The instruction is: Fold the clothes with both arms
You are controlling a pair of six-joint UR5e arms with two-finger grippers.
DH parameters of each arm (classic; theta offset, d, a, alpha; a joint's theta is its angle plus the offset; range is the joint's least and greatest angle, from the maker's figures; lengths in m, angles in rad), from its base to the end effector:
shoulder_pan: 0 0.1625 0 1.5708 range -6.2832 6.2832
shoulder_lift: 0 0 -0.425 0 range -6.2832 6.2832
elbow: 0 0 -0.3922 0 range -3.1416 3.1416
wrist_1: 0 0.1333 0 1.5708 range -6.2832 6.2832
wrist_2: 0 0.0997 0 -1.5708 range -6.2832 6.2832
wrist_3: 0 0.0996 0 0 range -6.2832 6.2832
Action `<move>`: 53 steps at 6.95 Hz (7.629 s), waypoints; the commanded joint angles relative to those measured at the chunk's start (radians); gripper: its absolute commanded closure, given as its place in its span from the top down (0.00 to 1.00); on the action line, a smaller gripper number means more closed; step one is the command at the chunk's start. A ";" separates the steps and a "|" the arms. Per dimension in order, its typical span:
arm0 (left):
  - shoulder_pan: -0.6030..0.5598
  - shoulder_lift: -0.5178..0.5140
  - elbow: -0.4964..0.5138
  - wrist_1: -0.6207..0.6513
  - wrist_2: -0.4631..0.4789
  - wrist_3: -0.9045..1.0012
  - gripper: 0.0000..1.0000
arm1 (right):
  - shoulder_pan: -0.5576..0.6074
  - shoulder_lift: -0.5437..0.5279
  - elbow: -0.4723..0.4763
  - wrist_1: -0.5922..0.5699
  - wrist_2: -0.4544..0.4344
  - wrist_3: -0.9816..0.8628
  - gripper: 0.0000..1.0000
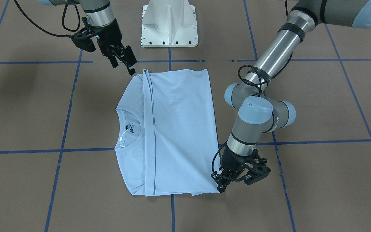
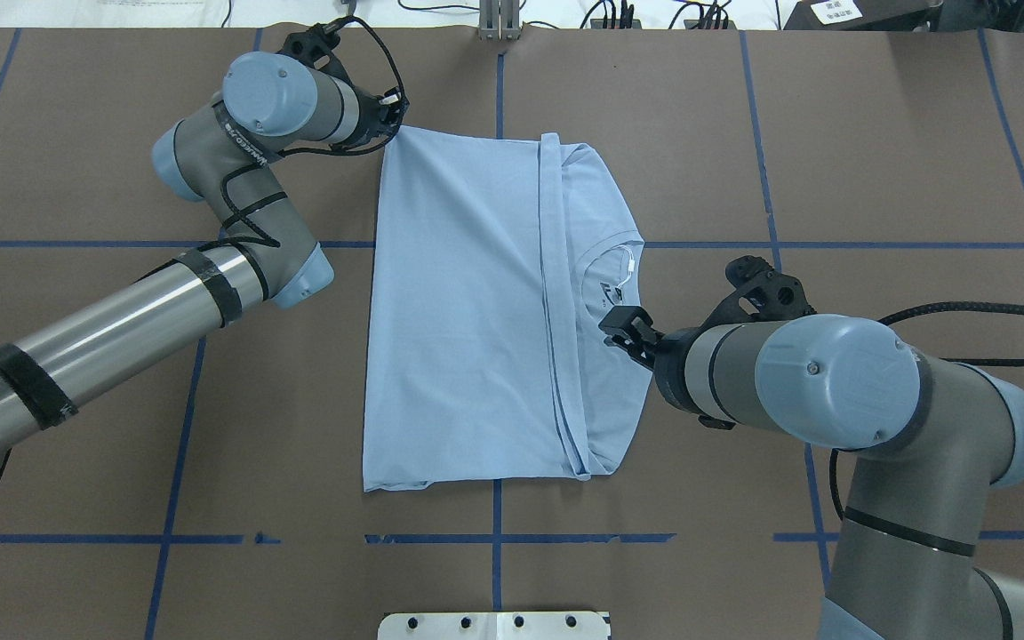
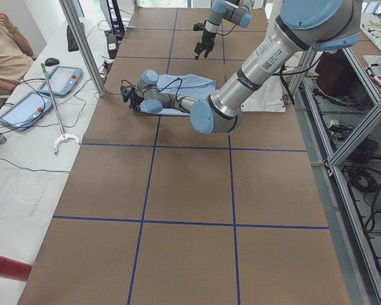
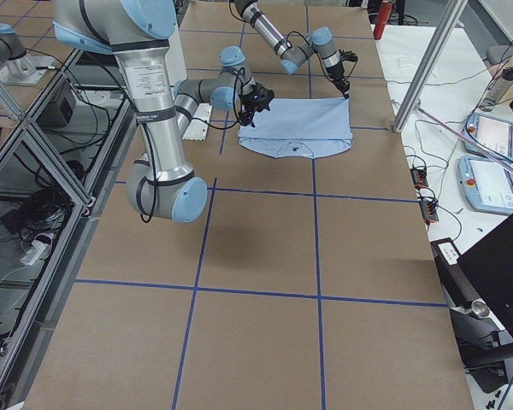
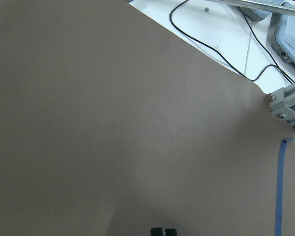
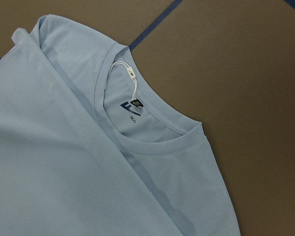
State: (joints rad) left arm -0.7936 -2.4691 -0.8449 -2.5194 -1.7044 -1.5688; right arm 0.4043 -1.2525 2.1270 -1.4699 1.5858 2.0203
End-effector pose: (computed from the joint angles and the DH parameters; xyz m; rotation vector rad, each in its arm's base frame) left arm 0.5113 -0.6909 0.3131 0.3298 1.0986 -0.6302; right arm -0.4289 -0.3269 0.2386 -0.0368 -1.0025 0.7761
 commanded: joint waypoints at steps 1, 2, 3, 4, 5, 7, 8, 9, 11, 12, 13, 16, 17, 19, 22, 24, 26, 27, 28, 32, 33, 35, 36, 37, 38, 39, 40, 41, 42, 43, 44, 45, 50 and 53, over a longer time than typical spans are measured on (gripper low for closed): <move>-0.009 -0.001 0.007 -0.007 0.012 0.059 0.52 | -0.002 0.024 -0.039 -0.004 0.000 -0.032 1.00; -0.009 0.030 -0.078 -0.002 0.005 0.061 0.58 | -0.004 0.059 -0.085 -0.007 0.008 -0.064 1.00; -0.009 0.117 -0.208 -0.002 -0.007 0.061 0.58 | -0.005 0.079 -0.113 -0.007 0.013 -0.172 1.00; -0.009 0.157 -0.282 0.016 -0.049 0.058 0.58 | -0.016 0.093 -0.125 -0.007 0.013 -0.331 0.99; -0.009 0.189 -0.342 0.066 -0.064 0.058 0.58 | -0.034 0.113 -0.156 -0.007 0.013 -0.432 0.88; -0.009 0.222 -0.407 0.076 -0.064 0.056 0.58 | -0.094 0.153 -0.228 -0.010 -0.003 -0.649 0.43; -0.009 0.223 -0.407 0.074 -0.064 0.056 0.58 | -0.111 0.151 -0.229 -0.030 -0.007 -0.757 0.32; -0.006 0.223 -0.407 0.076 -0.064 0.055 0.58 | -0.155 0.153 -0.234 -0.046 -0.074 -0.809 0.32; -0.004 0.223 -0.405 0.076 -0.064 0.055 0.59 | -0.168 0.166 -0.252 -0.050 -0.096 -0.831 0.32; -0.003 0.223 -0.405 0.076 -0.064 0.055 0.60 | -0.168 0.170 -0.257 -0.058 -0.099 -0.856 0.33; -0.001 0.223 -0.405 0.076 -0.064 0.055 0.60 | -0.168 0.171 -0.259 -0.058 -0.113 -0.882 0.34; 0.001 0.223 -0.404 0.074 -0.064 0.042 0.61 | -0.168 0.206 -0.308 -0.058 -0.118 -0.891 0.34; 0.001 0.223 -0.404 0.076 -0.064 0.042 0.61 | -0.168 0.206 -0.315 -0.059 -0.118 -0.893 0.33; 0.001 0.225 -0.404 0.076 -0.064 0.042 0.61 | -0.170 0.206 -0.321 -0.059 -0.118 -0.893 0.33; 0.002 0.225 -0.402 0.076 -0.064 0.042 0.61 | -0.159 0.197 -0.318 -0.058 -0.112 -0.897 0.00; 0.001 0.225 -0.404 0.074 -0.064 0.042 0.61 | -0.130 0.164 -0.285 -0.058 -0.095 -0.911 0.00; 0.001 0.223 -0.405 0.076 -0.064 0.042 0.61 | -0.134 0.093 -0.228 -0.058 -0.099 -0.914 0.00; 0.002 0.223 -0.405 0.076 -0.064 0.042 0.61 | -0.156 0.093 -0.237 -0.059 -0.112 -0.902 0.00; 0.002 0.223 -0.404 0.074 -0.064 0.042 0.61 | -0.154 0.093 -0.234 -0.061 -0.110 -0.902 0.16; 0.002 0.223 -0.405 0.074 -0.064 0.041 0.61 | -0.144 0.062 -0.207 -0.059 -0.109 -0.902 0.59; 0.002 0.223 -0.407 0.080 -0.064 0.041 0.61 | -0.119 0.079 -0.216 -0.059 -0.106 -0.902 0.58; 0.002 0.223 -0.405 0.080 -0.063 0.029 0.61 | -0.065 0.175 -0.309 -0.061 -0.104 -0.920 0.54; 0.002 0.223 -0.405 0.080 -0.063 0.029 0.61 | -0.058 0.192 -0.340 -0.056 -0.104 -0.922 0.51; 0.002 0.223 -0.407 0.080 -0.063 0.030 0.61 | -0.056 0.197 -0.347 -0.056 -0.105 -0.920 0.47; 0.002 0.223 -0.407 0.080 -0.063 0.029 0.61 | -0.056 0.220 -0.384 -0.049 -0.107 -0.920 0.47; 0.002 0.223 -0.405 0.080 -0.063 0.029 0.61 | -0.055 0.244 -0.409 -0.050 -0.106 -0.922 0.41; 0.002 0.225 -0.405 0.080 -0.063 0.029 0.61 | -0.053 0.245 -0.409 -0.052 -0.104 -0.922 0.11; 0.002 0.225 -0.405 0.080 -0.063 0.029 0.61 | -0.051 0.243 -0.409 -0.052 -0.102 -0.922 0.00; 0.002 0.225 -0.405 0.080 -0.063 0.030 0.60 | -0.050 0.245 -0.407 -0.055 -0.083 -0.922 0.00; 0.002 0.225 -0.405 0.080 -0.063 0.030 0.60 | -0.030 0.236 -0.398 -0.053 -0.046 -0.922 0.00; 0.002 0.225 -0.407 0.080 -0.063 0.030 0.60 | -0.019 0.225 -0.386 -0.052 -0.037 -0.923 0.00; 0.002 0.223 -0.405 0.080 -0.063 0.030 0.60 | -0.021 0.184 -0.357 -0.050 -0.038 -0.925 0.00; 0.002 0.225 -0.405 0.080 -0.063 0.030 0.60 | -0.028 0.176 -0.335 -0.055 -0.049 -0.907 0.59; 0.002 0.223 -0.407 0.080 -0.063 0.029 0.60 | -0.054 0.144 -0.263 -0.055 -0.059 -0.565 0.70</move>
State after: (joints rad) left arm -0.7916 -2.2444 -1.2511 -2.4390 -1.7672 -1.5400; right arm 0.3722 -1.0951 1.8439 -1.5259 1.5358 1.2555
